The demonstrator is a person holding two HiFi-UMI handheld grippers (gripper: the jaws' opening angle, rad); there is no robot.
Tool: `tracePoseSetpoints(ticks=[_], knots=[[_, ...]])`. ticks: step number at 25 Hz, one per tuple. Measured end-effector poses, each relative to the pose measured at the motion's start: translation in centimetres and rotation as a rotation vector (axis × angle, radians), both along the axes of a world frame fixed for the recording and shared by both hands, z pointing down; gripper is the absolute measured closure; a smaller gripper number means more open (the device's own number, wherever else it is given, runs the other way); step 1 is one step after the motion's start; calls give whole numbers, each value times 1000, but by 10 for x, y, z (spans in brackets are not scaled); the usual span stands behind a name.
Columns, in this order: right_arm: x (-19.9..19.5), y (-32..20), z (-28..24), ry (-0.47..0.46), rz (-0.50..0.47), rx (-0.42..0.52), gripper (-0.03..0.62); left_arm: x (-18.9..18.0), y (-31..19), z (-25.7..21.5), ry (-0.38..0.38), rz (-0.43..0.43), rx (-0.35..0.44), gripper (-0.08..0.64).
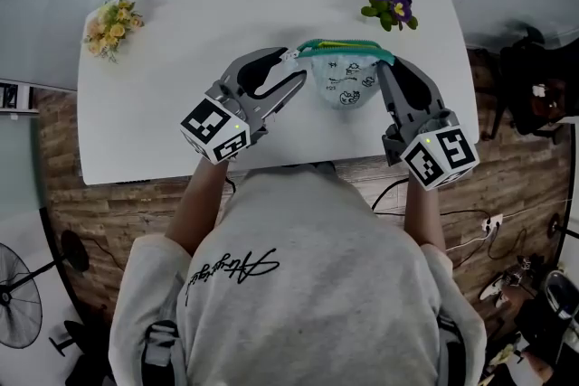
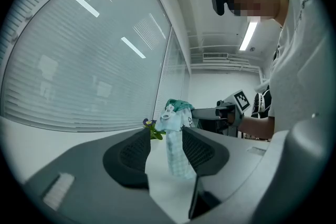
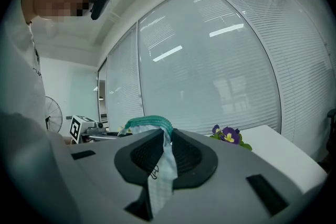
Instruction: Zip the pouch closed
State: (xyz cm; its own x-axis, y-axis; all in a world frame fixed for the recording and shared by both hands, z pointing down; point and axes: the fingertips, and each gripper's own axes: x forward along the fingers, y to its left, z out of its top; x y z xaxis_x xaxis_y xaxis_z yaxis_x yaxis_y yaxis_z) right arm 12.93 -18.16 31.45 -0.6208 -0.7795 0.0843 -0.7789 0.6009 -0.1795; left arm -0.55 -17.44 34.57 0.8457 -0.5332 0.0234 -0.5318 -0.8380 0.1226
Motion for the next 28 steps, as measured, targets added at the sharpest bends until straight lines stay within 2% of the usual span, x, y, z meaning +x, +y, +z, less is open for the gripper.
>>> tracePoseSetpoints(ticks=[4,9,21,28], knots=[[0,2,-7,-18,-7,10,541,4,8,-22,53,36,41,379],[2,5,-14,-38,-10,23,541,-1,13,-41,127,36,62,424],[6,10,-12,-56,-2,34,541,-2,23,-55,118,40,100,456],[9,10,-5,-74,0,30,541,-1,27,-65,100,39,130,499]])
